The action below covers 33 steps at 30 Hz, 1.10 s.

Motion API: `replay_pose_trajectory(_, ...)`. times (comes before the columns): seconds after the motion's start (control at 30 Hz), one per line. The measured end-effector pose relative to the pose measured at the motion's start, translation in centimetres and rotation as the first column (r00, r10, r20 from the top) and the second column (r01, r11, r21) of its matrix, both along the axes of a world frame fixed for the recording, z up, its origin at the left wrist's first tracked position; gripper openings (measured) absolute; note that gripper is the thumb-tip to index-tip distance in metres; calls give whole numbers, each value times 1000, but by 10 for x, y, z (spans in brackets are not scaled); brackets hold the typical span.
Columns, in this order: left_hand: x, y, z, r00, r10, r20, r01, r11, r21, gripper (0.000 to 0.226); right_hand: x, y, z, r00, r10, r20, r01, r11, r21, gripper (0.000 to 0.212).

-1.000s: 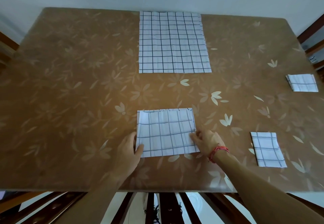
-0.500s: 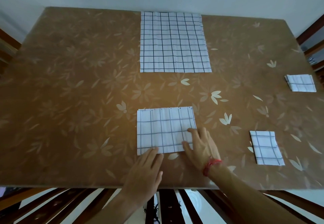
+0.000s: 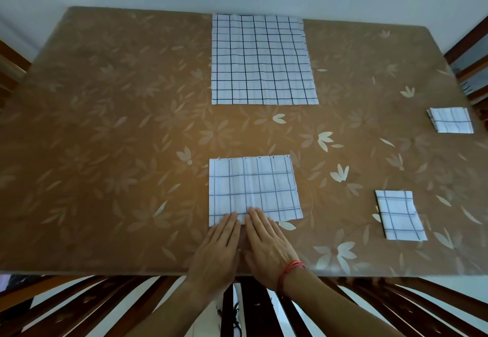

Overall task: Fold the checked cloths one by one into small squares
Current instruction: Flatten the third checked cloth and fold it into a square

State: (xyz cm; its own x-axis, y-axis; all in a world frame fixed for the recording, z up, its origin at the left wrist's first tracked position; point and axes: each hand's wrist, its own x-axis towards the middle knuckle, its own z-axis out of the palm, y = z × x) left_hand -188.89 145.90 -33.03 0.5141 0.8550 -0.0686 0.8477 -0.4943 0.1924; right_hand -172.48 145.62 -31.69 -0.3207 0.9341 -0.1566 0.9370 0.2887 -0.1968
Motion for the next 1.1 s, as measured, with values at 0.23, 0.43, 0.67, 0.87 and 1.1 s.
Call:
replay_pose_trajectory(0.23, -3, 1, -3, 1000, 1, -6, -1, 999, -33, 56, -2, 2, -1, 999, -25, 42, 26, 999, -27, 65)
replay_pose_trajectory(0.43, -12, -5, -4, 999, 48, -13, -48, 998, -30, 55, -10, -1, -1, 999, 50, 20, -50, 999, -13, 68)
replay_pose_trajectory(0.67, -19, -3, -3, 1000, -6, -28, 6, 1000, -1, 56, -17, -6, -5, 998, 65, -13, -65, 996, -64, 66)
replay_pose_trajectory(0.87, -19, -7, -3, 997, 51, -55, -53, 998, -41, 57, 11, -8, -6, 997, 45, 69, -38, 994, -99, 76)
replay_pose_trajectory(1.1, -19, -9, -6, 992, 99, -79, -106, 991, -87, 59, 62, -15, -5, 986, -52, 160, 73, 989, -132, 79)
